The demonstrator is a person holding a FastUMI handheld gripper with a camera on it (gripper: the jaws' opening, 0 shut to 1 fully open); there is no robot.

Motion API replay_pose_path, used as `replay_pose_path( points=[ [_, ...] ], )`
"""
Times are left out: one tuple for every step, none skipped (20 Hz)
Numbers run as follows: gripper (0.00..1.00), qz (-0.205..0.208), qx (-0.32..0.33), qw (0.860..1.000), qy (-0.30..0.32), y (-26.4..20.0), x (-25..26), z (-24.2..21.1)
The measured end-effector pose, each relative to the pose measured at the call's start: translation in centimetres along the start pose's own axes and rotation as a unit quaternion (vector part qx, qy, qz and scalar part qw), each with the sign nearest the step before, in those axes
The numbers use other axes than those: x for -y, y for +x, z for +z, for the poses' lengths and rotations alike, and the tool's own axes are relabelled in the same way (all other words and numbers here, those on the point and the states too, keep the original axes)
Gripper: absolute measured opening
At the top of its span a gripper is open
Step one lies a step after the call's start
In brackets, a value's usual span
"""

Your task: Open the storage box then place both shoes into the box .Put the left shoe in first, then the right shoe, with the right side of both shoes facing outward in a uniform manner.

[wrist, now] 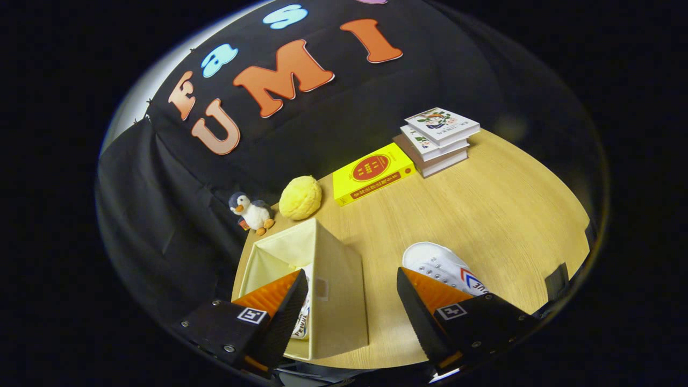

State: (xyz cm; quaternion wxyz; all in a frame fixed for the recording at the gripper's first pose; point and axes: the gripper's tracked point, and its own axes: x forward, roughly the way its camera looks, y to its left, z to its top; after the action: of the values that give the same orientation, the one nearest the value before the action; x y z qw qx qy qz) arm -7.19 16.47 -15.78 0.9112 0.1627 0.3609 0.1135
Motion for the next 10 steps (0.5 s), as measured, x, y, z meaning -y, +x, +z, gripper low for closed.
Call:
replay_pose_path(
  points=[
    [0.98,-0.009,-0.002,1.000,0.000,0.2,1.1,0.0],
    [0.99,-0.019,-0.005,1.000,-0.002,0.3,2.5,0.2],
    [0.98,-0.030,-0.009,0.999,-0.004,0.4,4.0,0.2],
    [0.99,-0.039,-0.016,0.999,-0.007,0.5,5.3,0.1],
    [0.99,-0.047,-0.022,0.999,-0.009,0.6,6.6,0.0],
    [0.98,-0.052,-0.031,0.998,-0.009,0.8,7.7,-0.2],
    [0.99,-0.054,-0.039,0.998,-0.009,1.0,8.7,-0.5],
    [0.99,-0.056,-0.046,0.997,-0.011,0.9,9.9,-0.6],
    [0.99,-0.059,-0.053,0.997,-0.015,1.3,10.8,-0.9],
    [0.98,-0.063,-0.061,0.996,-0.023,1.7,11.9,-1.3]
  ],
)
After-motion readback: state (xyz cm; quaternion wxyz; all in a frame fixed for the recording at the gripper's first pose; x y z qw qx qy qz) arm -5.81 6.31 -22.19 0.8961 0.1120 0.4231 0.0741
